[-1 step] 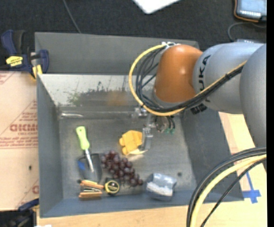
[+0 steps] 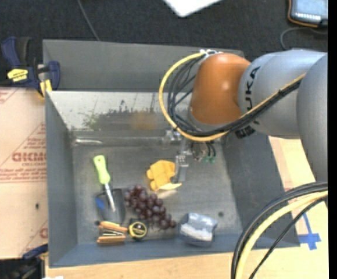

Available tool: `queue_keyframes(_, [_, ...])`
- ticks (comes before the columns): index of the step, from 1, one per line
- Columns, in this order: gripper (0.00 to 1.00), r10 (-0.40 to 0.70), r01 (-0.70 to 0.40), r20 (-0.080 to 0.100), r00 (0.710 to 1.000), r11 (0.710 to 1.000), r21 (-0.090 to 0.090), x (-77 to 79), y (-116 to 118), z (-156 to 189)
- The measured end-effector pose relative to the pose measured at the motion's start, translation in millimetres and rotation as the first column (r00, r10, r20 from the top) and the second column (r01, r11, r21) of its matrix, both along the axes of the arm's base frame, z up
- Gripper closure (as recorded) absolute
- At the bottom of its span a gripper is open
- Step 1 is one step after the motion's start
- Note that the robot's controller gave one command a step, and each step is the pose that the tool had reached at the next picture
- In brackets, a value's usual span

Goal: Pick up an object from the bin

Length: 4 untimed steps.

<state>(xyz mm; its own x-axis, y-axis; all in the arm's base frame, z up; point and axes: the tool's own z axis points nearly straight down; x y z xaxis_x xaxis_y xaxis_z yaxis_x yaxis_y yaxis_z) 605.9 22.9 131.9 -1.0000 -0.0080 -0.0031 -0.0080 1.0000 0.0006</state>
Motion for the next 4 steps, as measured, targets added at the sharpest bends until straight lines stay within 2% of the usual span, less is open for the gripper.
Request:
queue_keyframes(1, [0.0, 0.153, -0.153, 0.004, 0.988, 0.988, -0.002, -9.1, 2.1, -15.9])
queue_keyframes(2, [0.0, 0.394, -0.394, 0.0, 0.919, 0.919, -0.003, -13.6, 4.0, -46.0])
queue_keyframes(3, [1.0, 0.579, -0.579, 0.011, 0.815, 0.815, -0.006, -12.7, 1.6, -56.9])
queue_keyframes(4, [1.0, 0.576, -0.576, 0.012, 0.817, 0.817, -0.007, -12.2, 1.0, -56.5])
